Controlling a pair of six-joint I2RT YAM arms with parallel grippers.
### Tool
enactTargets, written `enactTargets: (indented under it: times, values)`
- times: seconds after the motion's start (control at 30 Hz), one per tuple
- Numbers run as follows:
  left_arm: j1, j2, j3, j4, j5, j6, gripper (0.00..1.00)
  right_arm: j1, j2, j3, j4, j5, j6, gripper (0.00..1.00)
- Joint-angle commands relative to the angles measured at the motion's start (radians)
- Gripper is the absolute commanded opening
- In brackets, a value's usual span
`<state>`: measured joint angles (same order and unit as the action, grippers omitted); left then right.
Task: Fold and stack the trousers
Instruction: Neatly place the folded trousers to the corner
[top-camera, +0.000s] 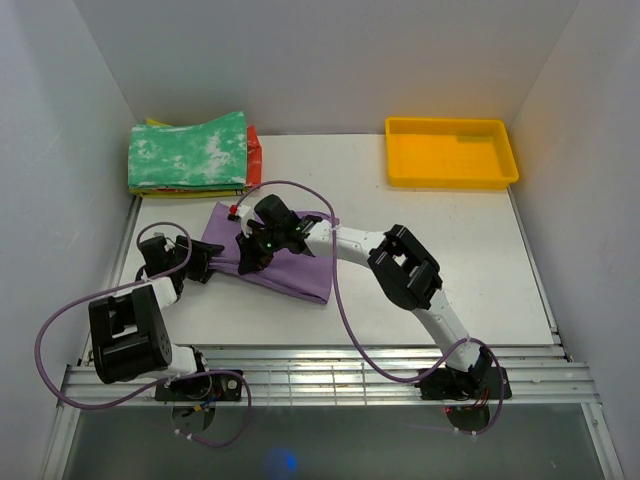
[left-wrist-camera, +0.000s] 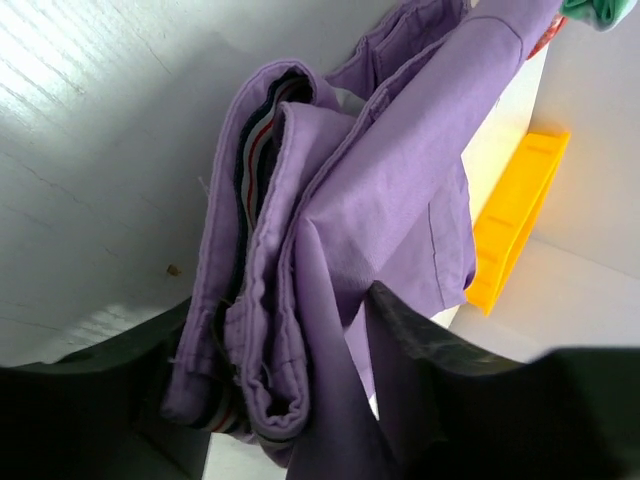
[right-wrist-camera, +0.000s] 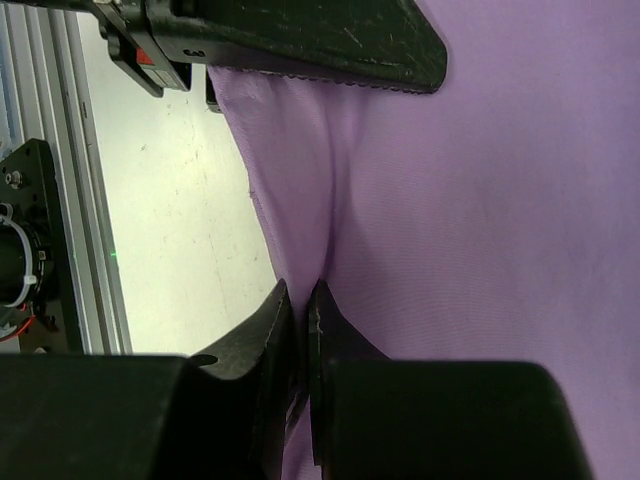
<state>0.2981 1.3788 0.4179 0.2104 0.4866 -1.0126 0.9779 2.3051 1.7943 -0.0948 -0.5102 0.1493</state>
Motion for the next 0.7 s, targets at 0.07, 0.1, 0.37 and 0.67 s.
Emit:
enactTargets:
  times: [0.07, 0.1, 0.37, 0.67]
  values:
    - [-0.013, 0.019, 0.002, 0.038, 0.017, -0.011, 0.54, 0.005, -0.001, 0.034, 0.064, -0.056, 0.019, 0.08]
    - [-0.013, 0.028, 0.007, 0.041, 0.018, -0.014, 0.53, 0.007, -0.001, 0.036, 0.067, -0.069, 0.022, 0.08]
    - [-0.013, 0.072, 0.041, 0.092, 0.050, 0.003, 0.07, 0.016, -0.029, 0.010, 0.083, -0.146, 0.039, 0.08]
    - [-0.040, 0.010, 0.099, 0.090, 0.110, 0.140, 0.00, -0.047, -0.170, -0.097, 0.041, -0.237, -0.004, 0.76]
